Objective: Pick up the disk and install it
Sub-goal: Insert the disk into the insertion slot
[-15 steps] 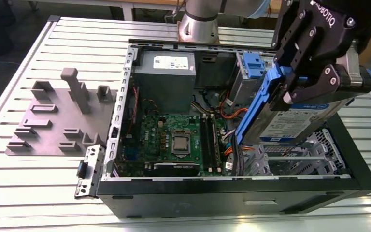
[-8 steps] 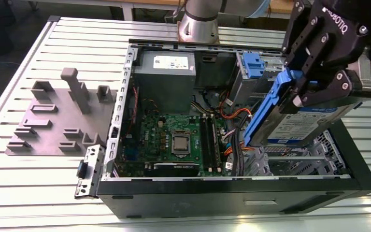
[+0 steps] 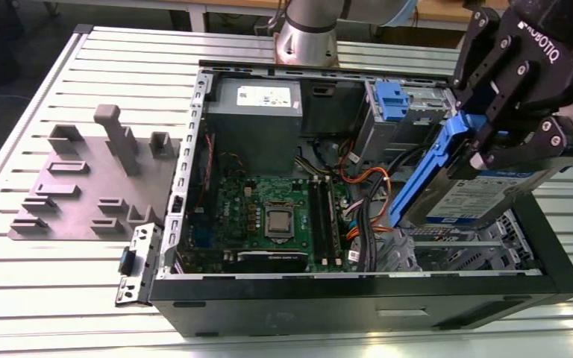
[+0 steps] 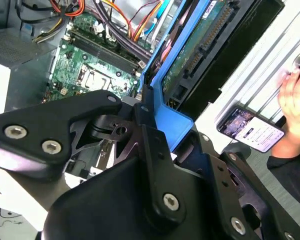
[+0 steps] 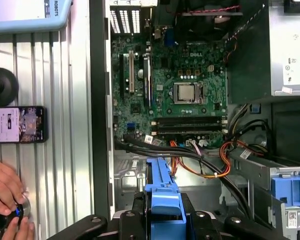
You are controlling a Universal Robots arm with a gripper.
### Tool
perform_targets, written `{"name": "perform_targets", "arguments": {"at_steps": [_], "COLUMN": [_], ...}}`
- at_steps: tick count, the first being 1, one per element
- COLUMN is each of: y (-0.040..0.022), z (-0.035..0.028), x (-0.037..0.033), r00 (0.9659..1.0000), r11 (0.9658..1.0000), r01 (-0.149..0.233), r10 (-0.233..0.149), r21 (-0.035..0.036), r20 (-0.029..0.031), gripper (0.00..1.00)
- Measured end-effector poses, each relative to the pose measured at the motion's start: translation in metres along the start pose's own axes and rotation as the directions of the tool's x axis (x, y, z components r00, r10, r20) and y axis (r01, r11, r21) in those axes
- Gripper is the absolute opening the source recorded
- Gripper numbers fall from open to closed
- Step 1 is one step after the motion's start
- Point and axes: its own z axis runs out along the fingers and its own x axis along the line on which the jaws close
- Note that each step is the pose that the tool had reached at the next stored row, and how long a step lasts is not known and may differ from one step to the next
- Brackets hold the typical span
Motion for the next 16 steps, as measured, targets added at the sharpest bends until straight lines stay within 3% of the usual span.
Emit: {"name": "perform_targets", "arguments": {"at_steps": [8, 16], "y": [-0.0157, -0.0221], "z": [0.0045, 0.008], "x": [-0.0007, -0.0009], "r00": [1.0, 1.0], "r11": [1.0, 1.0], "r01": [0.0, 0.0], "r10": [0.0, 0.0], "r21": [0.0, 0.0], "r20": [0.0, 0.0], "gripper": [0.37, 0.37]}}
